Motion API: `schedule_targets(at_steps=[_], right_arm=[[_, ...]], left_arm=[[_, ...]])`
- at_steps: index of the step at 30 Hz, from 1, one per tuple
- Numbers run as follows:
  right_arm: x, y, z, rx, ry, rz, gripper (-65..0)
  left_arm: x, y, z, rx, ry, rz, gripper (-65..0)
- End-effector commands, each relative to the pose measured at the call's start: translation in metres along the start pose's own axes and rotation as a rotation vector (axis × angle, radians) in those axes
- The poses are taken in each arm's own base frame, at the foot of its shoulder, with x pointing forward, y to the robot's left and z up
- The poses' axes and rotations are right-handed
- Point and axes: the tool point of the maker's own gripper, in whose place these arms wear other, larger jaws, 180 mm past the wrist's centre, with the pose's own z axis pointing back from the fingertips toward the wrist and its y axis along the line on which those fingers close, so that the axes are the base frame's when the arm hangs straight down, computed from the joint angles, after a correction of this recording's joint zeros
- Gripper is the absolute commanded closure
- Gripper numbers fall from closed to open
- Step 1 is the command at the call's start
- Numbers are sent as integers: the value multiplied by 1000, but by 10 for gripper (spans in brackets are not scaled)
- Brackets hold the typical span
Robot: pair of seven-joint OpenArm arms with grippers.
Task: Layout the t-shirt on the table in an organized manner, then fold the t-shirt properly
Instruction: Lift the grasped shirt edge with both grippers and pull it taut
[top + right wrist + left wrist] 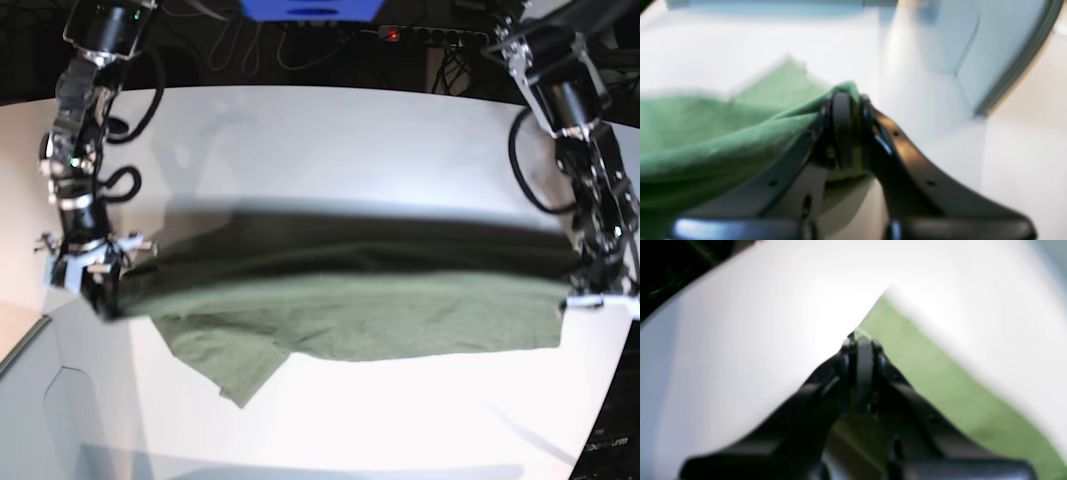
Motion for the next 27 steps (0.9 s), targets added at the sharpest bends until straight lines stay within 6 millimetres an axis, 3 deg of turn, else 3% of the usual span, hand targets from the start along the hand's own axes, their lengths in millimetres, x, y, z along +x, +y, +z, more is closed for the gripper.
schedule_targets(at_steps=[1,4,8,14,20,24,27], right_arm=[[31,-7,-9,-12,-93,10,0],[38,-15,-13,-23,-67,34,0],[25,-21,11,-47,-16,46,0],[-16,-12,60,-39,98,51,0],[-61,-5,102,-33,233,33,0],[-80,-3,124,-31,298,26,0],[-88,-2,136,-31,329,23,0]], left_arm=[[35,-11,-3,-17,-67,7,-1],[51,-31,-8,-52,-55,36,-1],[51,-33,-4,-59,-43,35,-1],[20,4,25,-9,-25,-46,-1],[-30,49,58,61,58,-102,-1],[-51,82,72,139,90,-36,-1],[-64,94,76,165,118,-26,-1]])
